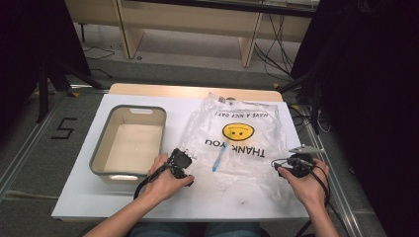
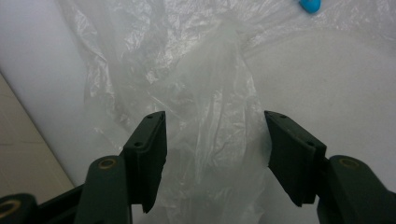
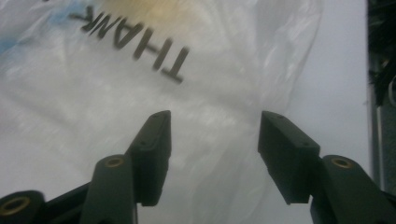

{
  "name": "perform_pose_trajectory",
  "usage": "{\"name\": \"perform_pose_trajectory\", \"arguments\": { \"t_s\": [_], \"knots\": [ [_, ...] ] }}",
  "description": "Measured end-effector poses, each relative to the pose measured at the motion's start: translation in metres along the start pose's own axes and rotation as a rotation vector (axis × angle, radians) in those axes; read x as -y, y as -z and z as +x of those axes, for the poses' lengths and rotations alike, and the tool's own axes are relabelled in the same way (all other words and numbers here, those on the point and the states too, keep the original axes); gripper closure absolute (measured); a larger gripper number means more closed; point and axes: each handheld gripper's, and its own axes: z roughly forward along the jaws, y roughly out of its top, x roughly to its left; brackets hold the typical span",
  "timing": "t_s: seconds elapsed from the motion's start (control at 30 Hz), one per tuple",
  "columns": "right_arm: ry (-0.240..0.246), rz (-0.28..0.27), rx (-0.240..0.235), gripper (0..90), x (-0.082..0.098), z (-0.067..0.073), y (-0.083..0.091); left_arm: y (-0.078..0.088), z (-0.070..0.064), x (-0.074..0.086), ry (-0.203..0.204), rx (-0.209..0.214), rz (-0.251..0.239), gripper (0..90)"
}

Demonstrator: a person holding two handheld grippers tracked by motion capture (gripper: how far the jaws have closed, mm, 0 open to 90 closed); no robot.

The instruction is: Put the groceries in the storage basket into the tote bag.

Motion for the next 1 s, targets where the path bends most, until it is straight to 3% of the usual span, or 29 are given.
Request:
{"name": "perform_pose_trajectory", "arguments": {
  "t_s": [0.13,0.17,0.2,0.23,0.27,0.33,0.37,0.4,0.47,0.53,0.63,0.77,0.8,0.9,0.97,1.0],
  "knots": [
    [-0.017,0.083,-0.05,41.1,0.013,0.008,0.008,-0.003,0.0,0.002,0.005,0.014,0.038,42.9],
    [-0.017,0.083,-0.05,41.1,0.013,0.008,0.008,-0.003,0.0,0.002,0.005,0.014,0.038,44.4],
    [-0.019,0.132,-0.073,41.7,0.02,0.011,0.01,-0.005,0.001,0.003,0.019,0.025,0.054,45.6],
    [-0.019,0.132,-0.073,41.7,0.02,0.011,0.01,-0.005,0.001,0.003,0.019,0.025,0.054,47.1],
    [-0.005,0.168,-0.09,50.1,0.026,0.013,0.01,-0.004,0.002,0.003,0.027,0.039,0.062,48.9],
    [-0.005,0.207,-0.106,58.6,0.029,0.013,0.009,-0.004,0.003,0.003,0.036,0.056,0.067,52.3],
    [-0.005,0.207,-0.106,58.6,0.029,0.013,0.009,-0.004,0.003,0.003,0.036,0.056,0.067,54.8],
    [0.006,0.253,-0.119,71.4,0.032,0.012,0.006,-0.004,0.002,0.002,0.04,0.078,0.069,58.8],
    [0.019,0.279,-0.118,82.9,0.033,0.009,0.004,-0.003,0.003,0.002,0.039,0.09,0.079,65.1],
    [0.031,0.284,-0.118,89.5,0.032,0.006,0.004,-0.003,0.003,0.001,0.031,0.092,0.084,72.9],
    [0.047,0.271,-0.09,90.0,0.03,0.001,0.003,-0.002,0.002,0.0,0.04,0.126,0.086,81.7],
    [0.079,0.224,-0.029,90.0,0.027,-0.007,0.001,0.002,-0.003,-0.001,0.032,0.163,0.056,84.5],
    [0.08,0.21,-0.016,90.0,0.026,-0.008,0.0,0.004,-0.008,-0.002,0.024,0.189,0.035,84.1],
    [0.093,0.173,0.016,90.0,0.023,-0.012,-0.003,0.004,-0.015,-0.002,-0.002,0.214,0.023,79.2],
    [0.098,0.161,0.02,89.2,0.023,-0.013,-0.004,0.005,-0.017,-0.002,-0.012,0.21,0.013,70.6],
    [0.103,0.145,0.024,81.7,0.023,-0.013,-0.004,0.01,-0.019,-0.001,-0.039,0.183,-0.031,62.7]
  ]
}}
